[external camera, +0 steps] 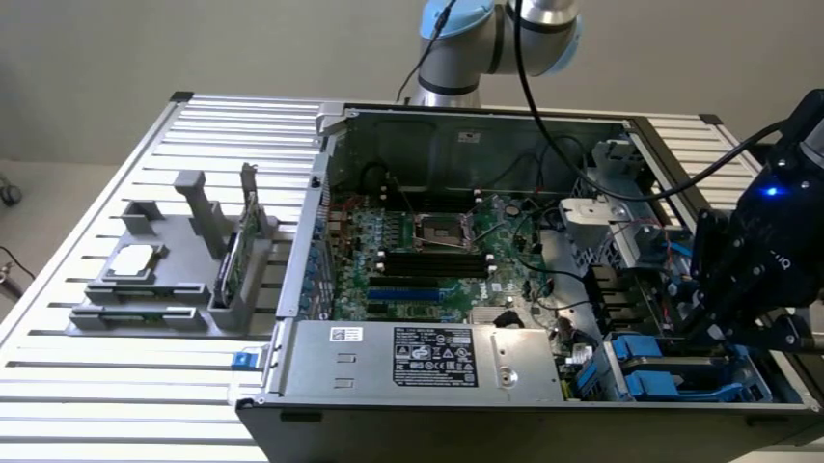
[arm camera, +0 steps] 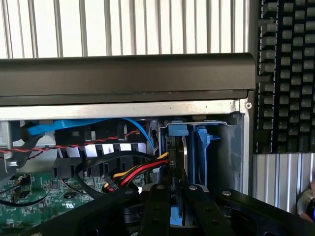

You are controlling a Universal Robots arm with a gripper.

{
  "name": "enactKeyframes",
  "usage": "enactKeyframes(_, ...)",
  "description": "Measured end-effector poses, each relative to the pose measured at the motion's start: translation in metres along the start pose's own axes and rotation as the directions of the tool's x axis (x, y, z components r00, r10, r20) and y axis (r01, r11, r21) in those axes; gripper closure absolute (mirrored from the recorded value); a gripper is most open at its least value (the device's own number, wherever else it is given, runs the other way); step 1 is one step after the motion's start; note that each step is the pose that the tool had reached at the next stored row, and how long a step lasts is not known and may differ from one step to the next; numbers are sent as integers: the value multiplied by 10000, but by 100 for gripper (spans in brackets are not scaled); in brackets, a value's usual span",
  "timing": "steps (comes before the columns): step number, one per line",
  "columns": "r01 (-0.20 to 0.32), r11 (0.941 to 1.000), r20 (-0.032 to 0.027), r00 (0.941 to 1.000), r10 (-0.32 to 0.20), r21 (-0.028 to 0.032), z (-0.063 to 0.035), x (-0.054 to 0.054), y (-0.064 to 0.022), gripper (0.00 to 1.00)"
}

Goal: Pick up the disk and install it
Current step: 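Insert the first disk wire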

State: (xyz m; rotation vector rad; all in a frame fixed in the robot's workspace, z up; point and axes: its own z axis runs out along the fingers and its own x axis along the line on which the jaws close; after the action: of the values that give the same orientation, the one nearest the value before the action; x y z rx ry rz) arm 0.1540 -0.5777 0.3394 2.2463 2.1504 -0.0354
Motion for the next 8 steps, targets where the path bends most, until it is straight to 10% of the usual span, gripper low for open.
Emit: enactKeyframes(8,-1,10000,-2,10000,1,1,20,1,-1,84)
